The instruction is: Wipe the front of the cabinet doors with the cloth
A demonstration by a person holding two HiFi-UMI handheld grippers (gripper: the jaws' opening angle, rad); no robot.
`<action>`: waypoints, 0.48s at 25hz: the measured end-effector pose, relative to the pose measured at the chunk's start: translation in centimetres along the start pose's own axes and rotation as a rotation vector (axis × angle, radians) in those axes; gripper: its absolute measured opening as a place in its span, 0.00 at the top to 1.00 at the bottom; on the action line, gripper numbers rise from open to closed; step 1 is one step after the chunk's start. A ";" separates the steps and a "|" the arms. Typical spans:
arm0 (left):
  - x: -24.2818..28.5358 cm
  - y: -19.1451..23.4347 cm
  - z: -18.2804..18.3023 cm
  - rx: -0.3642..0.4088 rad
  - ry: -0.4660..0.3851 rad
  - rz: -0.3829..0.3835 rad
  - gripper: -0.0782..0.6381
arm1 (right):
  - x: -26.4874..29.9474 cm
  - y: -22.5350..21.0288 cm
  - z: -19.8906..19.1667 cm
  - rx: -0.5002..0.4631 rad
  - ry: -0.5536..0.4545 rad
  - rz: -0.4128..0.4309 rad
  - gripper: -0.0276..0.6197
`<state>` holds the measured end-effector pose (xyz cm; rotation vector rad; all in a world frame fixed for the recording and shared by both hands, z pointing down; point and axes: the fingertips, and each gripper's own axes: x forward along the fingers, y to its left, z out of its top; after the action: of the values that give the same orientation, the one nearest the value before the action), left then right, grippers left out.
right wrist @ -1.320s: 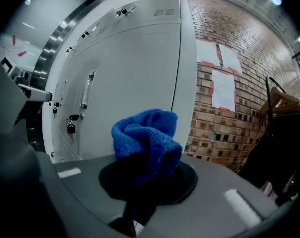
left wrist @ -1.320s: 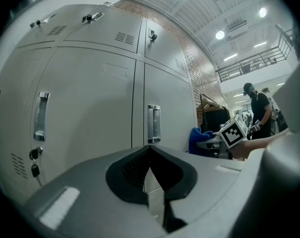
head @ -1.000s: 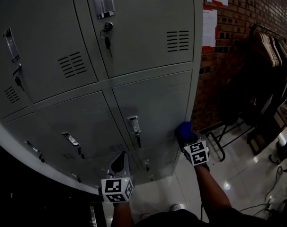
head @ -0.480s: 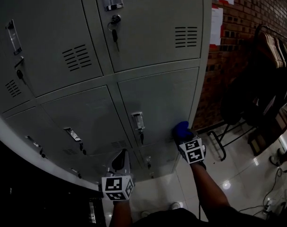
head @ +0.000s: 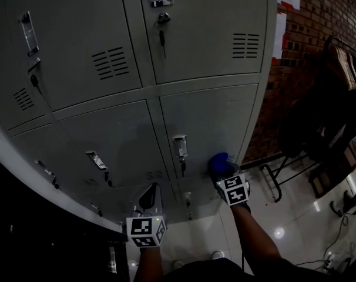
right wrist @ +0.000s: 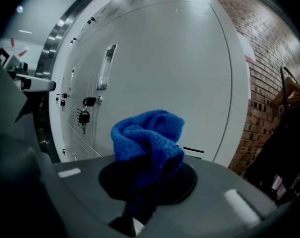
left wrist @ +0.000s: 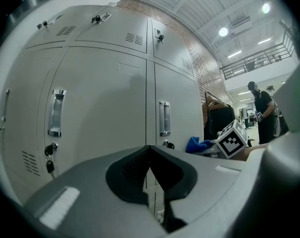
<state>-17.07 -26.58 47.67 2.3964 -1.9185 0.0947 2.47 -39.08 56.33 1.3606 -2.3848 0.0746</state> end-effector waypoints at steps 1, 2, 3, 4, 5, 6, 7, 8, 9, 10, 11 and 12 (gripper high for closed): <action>-0.1 0.1 0.0 0.000 0.000 0.001 0.87 | 0.1 0.5 0.1 -0.003 -0.001 0.008 0.87; -0.1 0.2 0.0 0.000 -0.001 0.001 0.87 | 0.2 1.0 0.3 -0.006 -0.003 0.018 0.87; -0.2 0.2 0.1 0.001 -0.003 0.001 0.87 | 0.4 1.5 0.4 -0.009 -0.005 0.027 0.87; -0.3 0.3 0.1 0.001 -0.004 0.002 0.87 | 0.5 2.0 0.6 -0.012 -0.006 0.038 0.87; -0.5 0.4 0.2 0.000 -0.006 0.004 0.87 | 0.6 2.5 0.8 -0.014 -0.008 0.050 0.87; -0.6 0.6 0.2 -0.001 -0.006 0.007 0.87 | 0.8 3.0 1.0 -0.017 -0.009 0.063 0.87; -0.8 0.7 0.1 -0.002 -0.006 0.010 0.87 | 0.9 3.5 1.2 -0.021 -0.010 0.077 0.87; -0.9 0.9 0.1 -0.004 -0.005 0.013 0.87 | 1.0 4.0 1.4 -0.026 -0.012 0.090 0.87; -1.0 1.1 0.0 -0.005 -0.004 0.017 0.87 | 1.1 4.5 1.6 -0.032 -0.013 0.101 0.87; -1.1 1.3 -0.1 -0.007 -0.003 0.019 0.87 | 1.2 4.9 1.7 -0.038 -0.013 0.110 0.87; -1.2 1.4 -0.2 -0.008 -0.002 0.021 0.87 | 1.4 5.3 1.9 -0.042 -0.014 0.118 0.87; -1.3 1.5 -0.2 -0.009 -0.002 0.023 0.87 | 1.5 5.8 2.0 -0.046 -0.015 0.127 0.87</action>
<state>-18.81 -25.61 47.77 2.3709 -1.9435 0.0846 -3.67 -37.68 55.91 1.1928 -2.4677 0.0447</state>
